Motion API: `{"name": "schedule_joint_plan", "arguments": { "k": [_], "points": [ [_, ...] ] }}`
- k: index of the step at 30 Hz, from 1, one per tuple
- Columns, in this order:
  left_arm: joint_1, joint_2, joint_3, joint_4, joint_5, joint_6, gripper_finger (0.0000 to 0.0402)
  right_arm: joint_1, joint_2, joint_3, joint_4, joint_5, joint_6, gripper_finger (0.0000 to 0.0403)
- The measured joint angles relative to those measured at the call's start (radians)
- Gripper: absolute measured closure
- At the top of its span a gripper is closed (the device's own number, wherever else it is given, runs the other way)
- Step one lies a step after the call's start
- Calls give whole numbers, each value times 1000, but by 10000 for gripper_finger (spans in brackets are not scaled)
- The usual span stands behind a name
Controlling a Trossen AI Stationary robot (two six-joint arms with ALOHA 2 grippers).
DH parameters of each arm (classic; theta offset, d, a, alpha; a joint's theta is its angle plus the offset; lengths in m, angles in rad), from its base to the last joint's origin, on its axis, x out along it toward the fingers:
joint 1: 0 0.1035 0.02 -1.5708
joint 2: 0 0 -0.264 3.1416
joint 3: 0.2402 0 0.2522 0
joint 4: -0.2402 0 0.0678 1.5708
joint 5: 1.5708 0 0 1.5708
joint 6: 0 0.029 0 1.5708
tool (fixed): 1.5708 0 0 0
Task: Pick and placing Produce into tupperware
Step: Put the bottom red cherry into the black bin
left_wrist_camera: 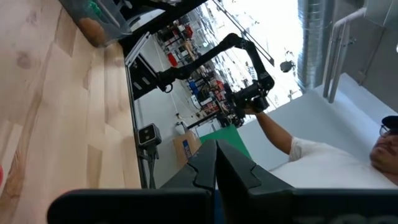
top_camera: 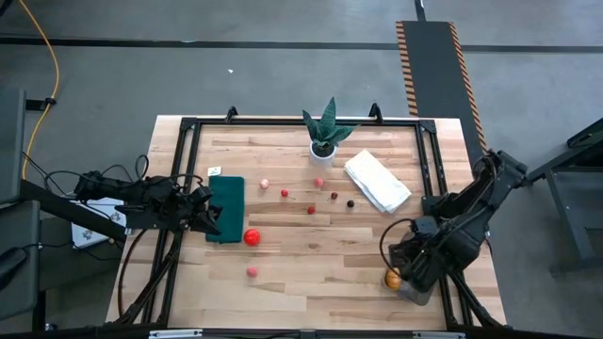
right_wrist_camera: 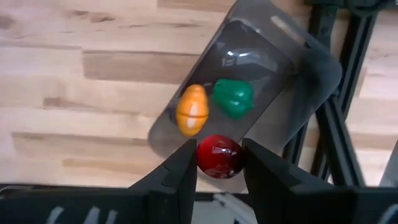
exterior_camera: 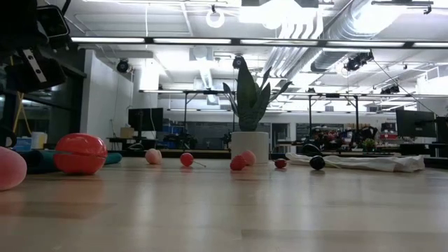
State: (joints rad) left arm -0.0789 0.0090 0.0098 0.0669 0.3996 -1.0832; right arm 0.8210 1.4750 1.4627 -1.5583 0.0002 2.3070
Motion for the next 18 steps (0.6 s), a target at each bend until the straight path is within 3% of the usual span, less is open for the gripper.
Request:
{"name": "schedule_joint_plan", "arguments": {
  "k": [18],
  "points": [
    [0, 0, 0, -6, -79, -25, 401, 0, -231, -429, 285, -4, 0, 296]
  ]
}}
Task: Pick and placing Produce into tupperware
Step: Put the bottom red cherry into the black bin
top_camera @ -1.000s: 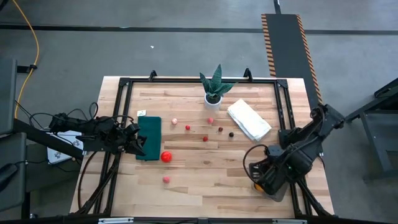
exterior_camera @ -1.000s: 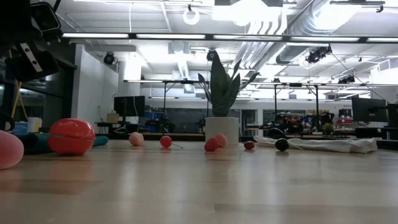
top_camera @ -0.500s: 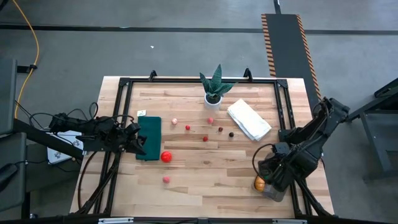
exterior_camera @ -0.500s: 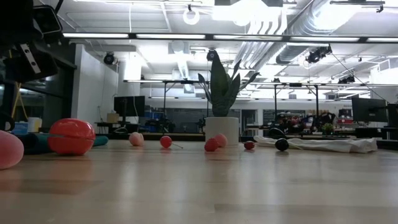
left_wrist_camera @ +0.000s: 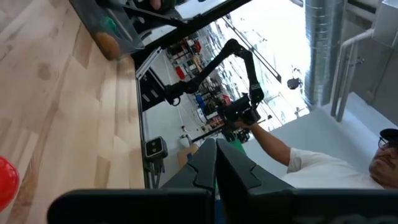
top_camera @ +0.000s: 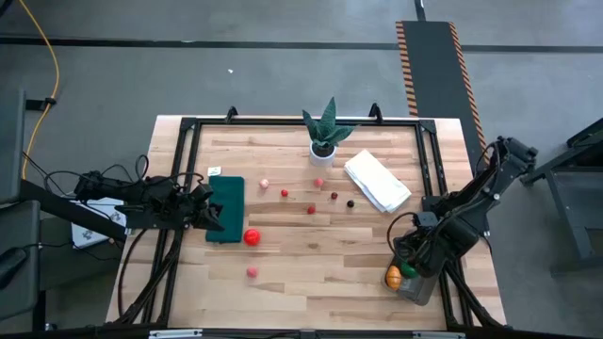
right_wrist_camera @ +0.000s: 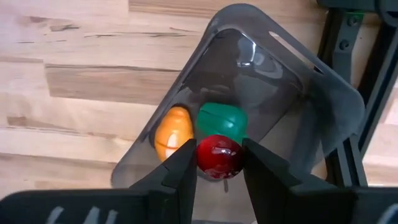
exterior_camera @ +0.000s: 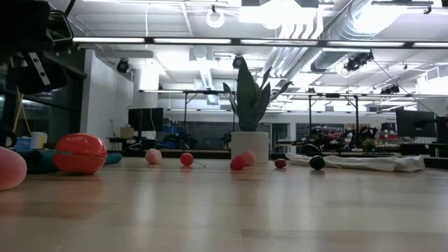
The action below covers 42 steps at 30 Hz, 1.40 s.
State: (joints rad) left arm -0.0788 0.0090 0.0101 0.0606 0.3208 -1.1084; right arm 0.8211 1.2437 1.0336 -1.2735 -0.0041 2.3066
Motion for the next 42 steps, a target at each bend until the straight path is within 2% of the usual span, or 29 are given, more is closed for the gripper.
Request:
{"name": "schedule_joint_plan", "arguments": {
  "k": [10, 20, 26, 42],
  "points": [
    [0, 0, 0, -4, -26, 0, 401, 0, -39, -150, 138, -3, 0, 296],
    [0, 0, 0, -4, -28, 1, 401, -3, -40, -242, 214, -12, 5, 296],
    [0, 0, 0, -4, -28, 2, 401, -3, -40, -316, 325, -30, 8, 296],
    [0, 0, 0, -4, -27, 3, 401, -43, -40, -332, 303, 8, 0, 296]
  ]
}}
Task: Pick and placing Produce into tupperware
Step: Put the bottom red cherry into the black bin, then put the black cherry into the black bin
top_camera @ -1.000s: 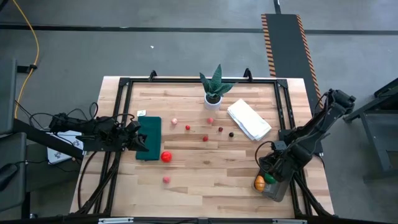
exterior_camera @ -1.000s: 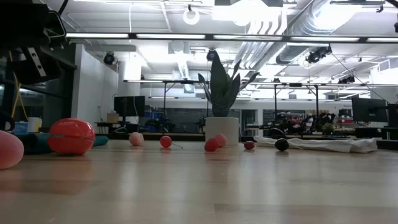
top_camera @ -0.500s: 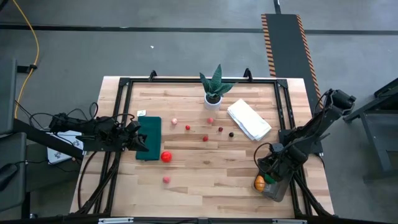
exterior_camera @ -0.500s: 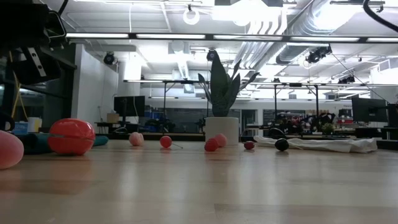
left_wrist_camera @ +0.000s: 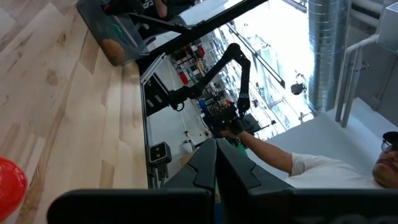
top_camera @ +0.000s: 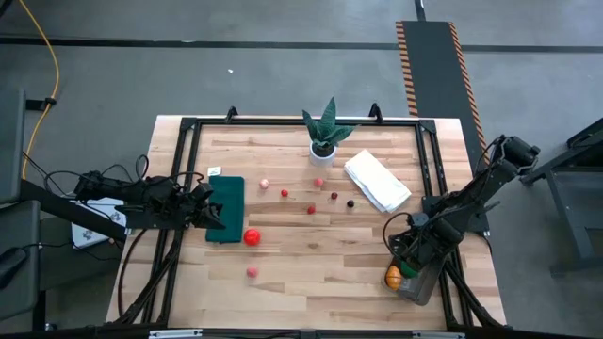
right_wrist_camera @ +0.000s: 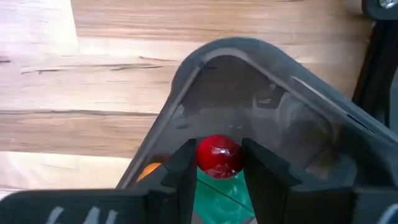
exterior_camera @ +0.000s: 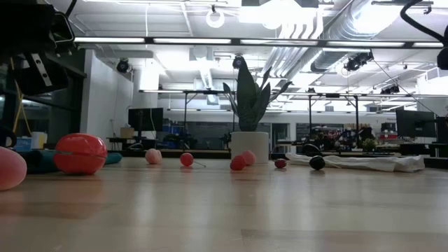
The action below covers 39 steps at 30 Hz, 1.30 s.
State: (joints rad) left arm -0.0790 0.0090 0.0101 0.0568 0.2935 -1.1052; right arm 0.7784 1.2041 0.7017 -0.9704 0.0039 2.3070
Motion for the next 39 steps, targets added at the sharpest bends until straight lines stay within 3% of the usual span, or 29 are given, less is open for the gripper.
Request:
{"name": "schedule_joint_plan", "arguments": {
  "k": [10, 23, 39],
  "points": [
    [0, 0, 0, 0, 1, 0, 401, 0, 0, 0, 2, -7, -11, 291],
    [0, 0, 0, 0, 1, 0, 401, 0, 0, 0, 8, -11, -19, 238],
    [0, 0, 0, 0, 1, -1, 401, 0, -20, 5, 20, -55, -15, 235]
  ]
}}
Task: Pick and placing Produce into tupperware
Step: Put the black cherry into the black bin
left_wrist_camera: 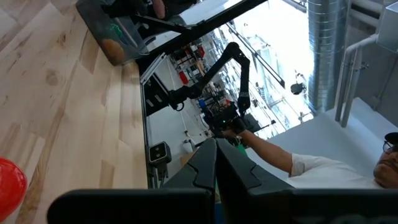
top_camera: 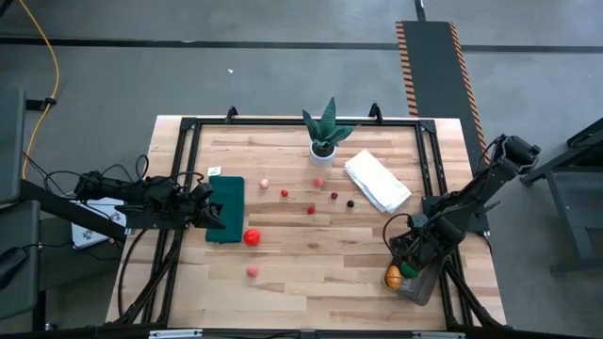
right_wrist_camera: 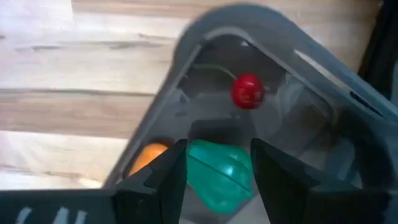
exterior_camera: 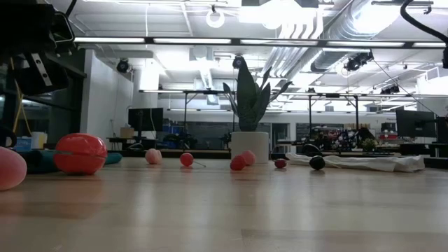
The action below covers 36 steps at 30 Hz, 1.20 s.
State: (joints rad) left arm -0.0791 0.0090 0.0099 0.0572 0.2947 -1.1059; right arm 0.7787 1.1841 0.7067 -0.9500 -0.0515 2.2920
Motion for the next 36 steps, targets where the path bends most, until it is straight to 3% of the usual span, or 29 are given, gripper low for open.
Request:
{"name": "schedule_joint_plan", "arguments": {
  "k": [20, 27, 36],
  "points": [
    [0, 0, 0, 0, 0, 0, 401, 0, -235, 9, 8, 19, 30, 235],
    [0, 0, 0, 0, 0, 0, 401, 0, -237, 178, -228, 100, 10, 236],
    [0, 0, 0, 0, 0, 0, 401, 0, -236, 387, -487, 108, 3, 236]
  ]
}}
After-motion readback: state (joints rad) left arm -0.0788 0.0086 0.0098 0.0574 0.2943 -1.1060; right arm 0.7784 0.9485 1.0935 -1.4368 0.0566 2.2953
